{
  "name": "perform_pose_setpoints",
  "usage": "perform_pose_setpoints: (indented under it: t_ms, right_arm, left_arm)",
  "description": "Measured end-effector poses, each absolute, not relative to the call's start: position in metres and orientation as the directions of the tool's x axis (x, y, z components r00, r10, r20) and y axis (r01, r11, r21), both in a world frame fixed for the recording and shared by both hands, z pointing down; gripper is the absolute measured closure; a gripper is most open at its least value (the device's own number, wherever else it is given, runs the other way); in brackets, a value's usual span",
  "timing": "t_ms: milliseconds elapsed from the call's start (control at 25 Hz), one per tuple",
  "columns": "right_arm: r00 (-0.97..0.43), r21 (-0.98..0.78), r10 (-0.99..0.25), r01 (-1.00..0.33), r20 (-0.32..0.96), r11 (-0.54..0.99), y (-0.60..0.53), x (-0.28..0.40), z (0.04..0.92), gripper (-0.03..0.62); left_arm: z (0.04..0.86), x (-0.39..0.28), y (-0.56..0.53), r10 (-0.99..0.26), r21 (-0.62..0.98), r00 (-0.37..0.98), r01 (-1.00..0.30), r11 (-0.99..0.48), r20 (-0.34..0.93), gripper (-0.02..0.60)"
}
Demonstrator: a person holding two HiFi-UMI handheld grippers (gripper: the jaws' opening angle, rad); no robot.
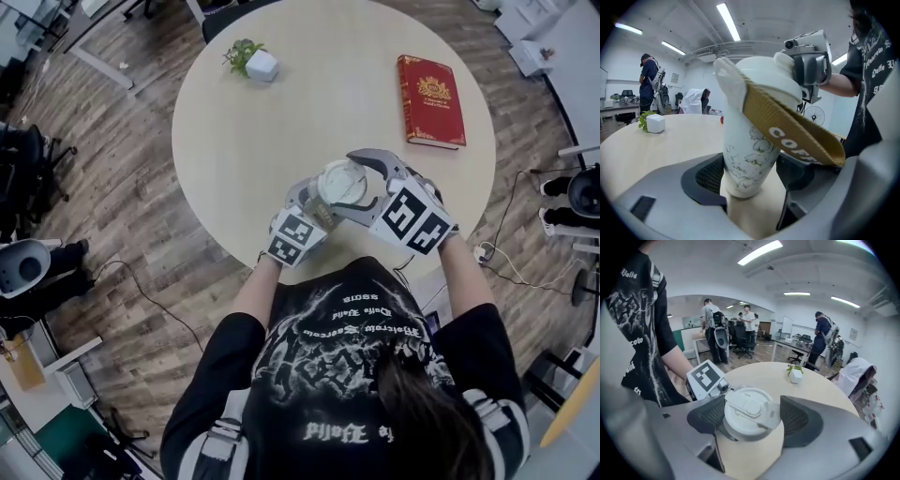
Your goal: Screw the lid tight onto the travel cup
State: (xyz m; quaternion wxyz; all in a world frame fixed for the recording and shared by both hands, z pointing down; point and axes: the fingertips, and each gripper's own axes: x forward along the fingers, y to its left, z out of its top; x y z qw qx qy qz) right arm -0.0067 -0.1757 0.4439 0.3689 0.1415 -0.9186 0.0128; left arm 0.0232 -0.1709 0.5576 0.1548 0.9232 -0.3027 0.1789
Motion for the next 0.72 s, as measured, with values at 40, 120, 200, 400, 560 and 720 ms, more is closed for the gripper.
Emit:
perform_pose_setpoints:
  t_ms: [40, 120, 200, 400, 560, 720]
  right_arm:
    - [-0.681, 0.079, -0.287, -0.320, 0.674, 0.944, -0.1760, -0.0068, 0.4437, 0.221]
    - [-0.667, 0.082, -0.357, -0.407, 0.654, 0.910, -0.1768, -0.0070, 0.4427, 0.221]
    - [-0.650, 0.084, -0.427, -0.490, 0.629, 0.868, -0.1777, -0.0059, 0.4417, 0.221]
    - [-0.557, 0.090, -0.602, -0.687, 0.572, 0.721, -0.1818, -0.0017, 0.4400, 0.221]
    - [-0.449, 0.090, -0.688, -0.798, 0.570, 0.596, -0.1842, 0.0026, 0.4400, 0.220]
    - [-0.430, 0.078, -0.694, -0.817, 0.578, 0.571, -0.1843, 0.0028, 0.4418, 0.220]
  left_arm:
    - [0.5574, 0.0223, -0.1707, -0.507, 0.178, 0.750, -0.618, -0.766, 0.424, 0.210]
    - [0.5572, 0.0211, -0.1700, -0.514, 0.178, 0.745, -0.625, -0.760, 0.425, 0.210]
    - [0.5575, 0.0212, -0.1695, -0.523, 0.180, 0.738, -0.636, -0.751, 0.426, 0.210]
    - [0.5579, 0.0214, -0.1708, -0.550, 0.177, 0.718, -0.663, -0.727, 0.427, 0.210]
    - [0.5577, 0.0222, -0.1720, -0.575, 0.170, 0.697, -0.687, -0.707, 0.429, 0.210]
    - [0.5595, 0.0221, -0.1716, -0.583, 0.168, 0.691, -0.694, -0.700, 0.428, 0.210]
